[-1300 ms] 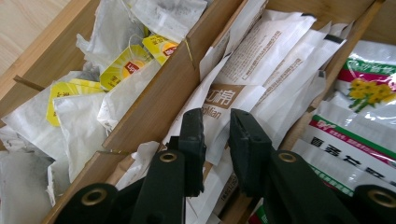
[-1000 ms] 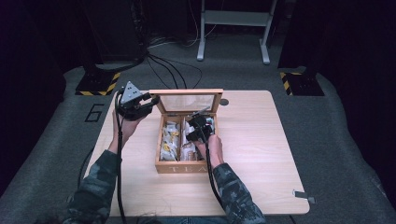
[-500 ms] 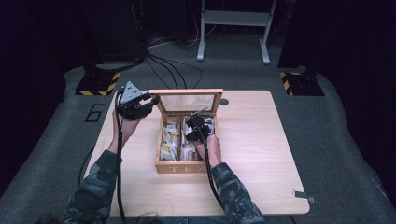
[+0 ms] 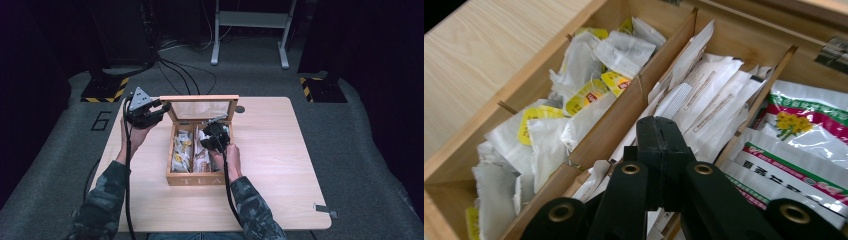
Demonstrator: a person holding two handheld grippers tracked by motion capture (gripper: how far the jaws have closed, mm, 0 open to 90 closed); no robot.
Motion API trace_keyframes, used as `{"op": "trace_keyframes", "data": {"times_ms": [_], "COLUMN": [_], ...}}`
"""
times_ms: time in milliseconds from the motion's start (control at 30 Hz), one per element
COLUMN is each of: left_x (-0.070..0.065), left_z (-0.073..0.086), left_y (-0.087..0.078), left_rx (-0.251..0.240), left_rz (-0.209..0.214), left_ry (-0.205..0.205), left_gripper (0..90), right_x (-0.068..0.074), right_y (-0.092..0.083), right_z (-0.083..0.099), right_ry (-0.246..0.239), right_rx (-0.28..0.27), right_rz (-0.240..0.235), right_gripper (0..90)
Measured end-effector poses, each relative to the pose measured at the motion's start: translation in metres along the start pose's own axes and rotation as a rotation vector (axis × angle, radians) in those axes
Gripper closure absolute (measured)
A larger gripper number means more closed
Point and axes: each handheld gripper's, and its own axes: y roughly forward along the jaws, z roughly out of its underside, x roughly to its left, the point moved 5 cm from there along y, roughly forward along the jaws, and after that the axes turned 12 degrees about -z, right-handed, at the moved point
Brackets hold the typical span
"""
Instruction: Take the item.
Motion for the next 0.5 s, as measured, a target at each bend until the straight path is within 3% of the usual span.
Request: {"op": "trace_keyframes", "data": {"times_ms": [267, 467, 500], "left_x": [0.000, -0.001, -0.001], "left_z": [0.001, 0.001, 0.001], "left_y": [-0.001, -0.001, -0.001], "left_rx": [0.001, -0.001, -0.001], "left_rz": [0.003, 0.001, -0.001], "left_ry": [0.000, -0.001, -0.001], "left_gripper": [64.7, 64.7, 64.7], "right_x": [0.002, 0.007, 0.006], "right_y": [-0.025, -0.038, -0.039], "right_z": [0.000, 0.001, 0.000], "right_ry": [-0.042, -0.033, -0.055], "right_rx": [-0.062, -0.095, -0.099], "right_rz": [0.006, 0.000, -0.006], "right_gripper": [90.0, 90.0, 90.0]}}
